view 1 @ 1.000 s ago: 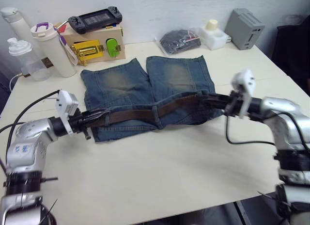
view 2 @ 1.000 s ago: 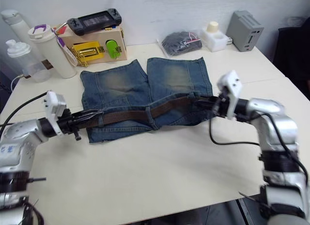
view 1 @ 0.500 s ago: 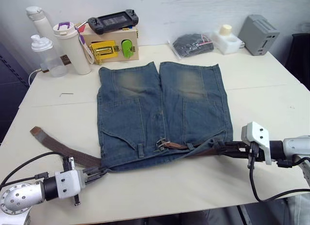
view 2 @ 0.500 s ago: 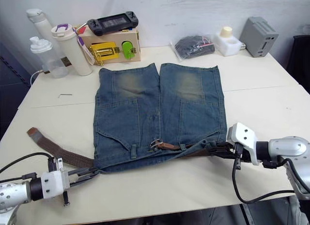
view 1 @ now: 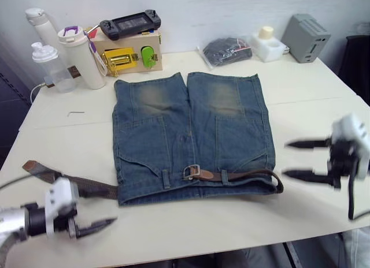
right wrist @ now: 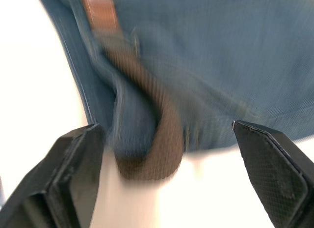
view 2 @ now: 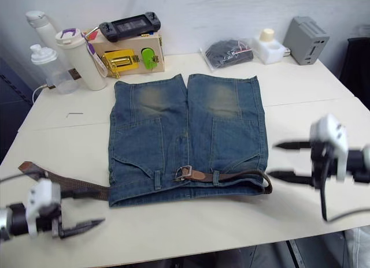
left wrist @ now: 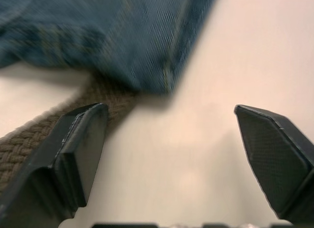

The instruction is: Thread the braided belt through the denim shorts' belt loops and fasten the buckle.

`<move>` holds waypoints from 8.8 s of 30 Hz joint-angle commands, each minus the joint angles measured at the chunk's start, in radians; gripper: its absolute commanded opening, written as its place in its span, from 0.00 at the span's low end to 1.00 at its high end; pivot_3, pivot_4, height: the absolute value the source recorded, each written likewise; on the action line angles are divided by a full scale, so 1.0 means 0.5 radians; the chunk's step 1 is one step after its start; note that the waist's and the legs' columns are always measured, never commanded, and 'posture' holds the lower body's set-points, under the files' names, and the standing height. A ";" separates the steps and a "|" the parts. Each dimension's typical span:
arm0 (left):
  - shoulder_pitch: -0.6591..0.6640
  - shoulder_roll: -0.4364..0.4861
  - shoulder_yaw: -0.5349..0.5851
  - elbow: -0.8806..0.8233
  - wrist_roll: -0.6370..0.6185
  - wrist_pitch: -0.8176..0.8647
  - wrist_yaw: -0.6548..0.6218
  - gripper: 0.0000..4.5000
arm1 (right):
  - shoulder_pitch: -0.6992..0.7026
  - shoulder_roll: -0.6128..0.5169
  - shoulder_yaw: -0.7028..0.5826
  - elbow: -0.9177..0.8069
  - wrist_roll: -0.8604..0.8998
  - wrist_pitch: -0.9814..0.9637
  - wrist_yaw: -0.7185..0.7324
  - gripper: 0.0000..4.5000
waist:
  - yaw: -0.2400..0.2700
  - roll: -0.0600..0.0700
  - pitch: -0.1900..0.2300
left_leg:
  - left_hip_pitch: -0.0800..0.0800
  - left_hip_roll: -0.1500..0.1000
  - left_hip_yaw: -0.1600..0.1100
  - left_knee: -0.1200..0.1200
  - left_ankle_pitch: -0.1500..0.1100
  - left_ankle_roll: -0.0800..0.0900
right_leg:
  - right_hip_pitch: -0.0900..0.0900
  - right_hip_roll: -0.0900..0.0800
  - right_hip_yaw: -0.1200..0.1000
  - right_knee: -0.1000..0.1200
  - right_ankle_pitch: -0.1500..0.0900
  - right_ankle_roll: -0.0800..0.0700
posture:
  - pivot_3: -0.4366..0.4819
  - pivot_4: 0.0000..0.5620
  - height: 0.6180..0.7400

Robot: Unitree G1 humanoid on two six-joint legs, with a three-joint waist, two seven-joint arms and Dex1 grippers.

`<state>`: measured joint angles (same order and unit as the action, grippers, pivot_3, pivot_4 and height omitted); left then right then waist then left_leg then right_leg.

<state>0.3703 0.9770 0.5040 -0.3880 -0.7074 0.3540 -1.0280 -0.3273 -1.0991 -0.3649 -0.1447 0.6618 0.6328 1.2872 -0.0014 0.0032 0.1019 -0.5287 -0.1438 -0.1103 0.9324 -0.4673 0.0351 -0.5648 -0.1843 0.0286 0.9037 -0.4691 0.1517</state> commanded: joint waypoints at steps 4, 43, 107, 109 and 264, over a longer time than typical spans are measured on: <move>-0.845 -0.134 0.039 0.154 -0.559 0.551 0.660 0.99 | -0.628 0.412 0.233 0.294 -0.206 0.017 -0.690 1.00 | -0.001 -0.005 0.002 | 0.002 0.000 -0.004 -0.008 0.000 0.000 | 0.000 0.001 0.000 -0.001 0.001 0.001 | 0.48 0.27 0.22; -1.643 -0.704 -0.828 0.970 0.586 0.236 0.557 0.99 | -0.501 0.523 0.726 0.497 -1.099 0.044 -1.037 1.00 | 0.025 0.014 0.013 | -0.066 0.031 0.015 -0.011 0.087 0.014 | 0.031 -0.002 -0.014 0.035 0.064 -0.081 | 0.48 0.27 0.22; -1.805 -0.930 -0.945 1.083 1.123 -0.060 0.787 0.70 | -0.989 1.007 0.847 1.152 -1.495 -0.315 -1.587 0.79 | -0.059 -0.027 -0.021 | -0.032 0.005 0.002 -0.045 0.098 0.013 | 0.053 0.000 0.013 0.040 0.056 -0.067 | 0.48 0.27 0.22; -1.755 -0.905 -0.777 0.825 0.994 0.073 0.825 0.87 | -0.920 0.967 0.709 0.870 -1.340 -0.217 -1.472 0.99 | -0.063 -0.027 -0.020 | -0.034 0.006 0.002 -0.046 0.098 0.013 | 0.053 0.000 0.013 0.040 0.056 -0.067 | 0.48 0.27 0.22; -0.883 -0.670 -1.514 0.175 2.299 -0.401 1.099 0.05 | -1.316 0.795 1.858 0.535 -2.182 -1.986 0.141 1.00 | 0.056 0.006 0.021 | -0.041 0.003 -0.012 -0.041 0.099 -0.017 | 0.037 -0.022 0.004 0.056 0.014 -0.037 | 0.48 0.27 0.22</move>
<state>-0.1052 0.6400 -0.2318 -0.3866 0.4199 0.1302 -0.4532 -1.0178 -0.6892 0.5764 0.1485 -0.4219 -0.4032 1.3406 0.0267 0.0063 0.1126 -0.5492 -0.1423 -0.1158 0.9116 -0.4179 0.0265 -0.5459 -0.1963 0.0298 0.9308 -0.4625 0.1338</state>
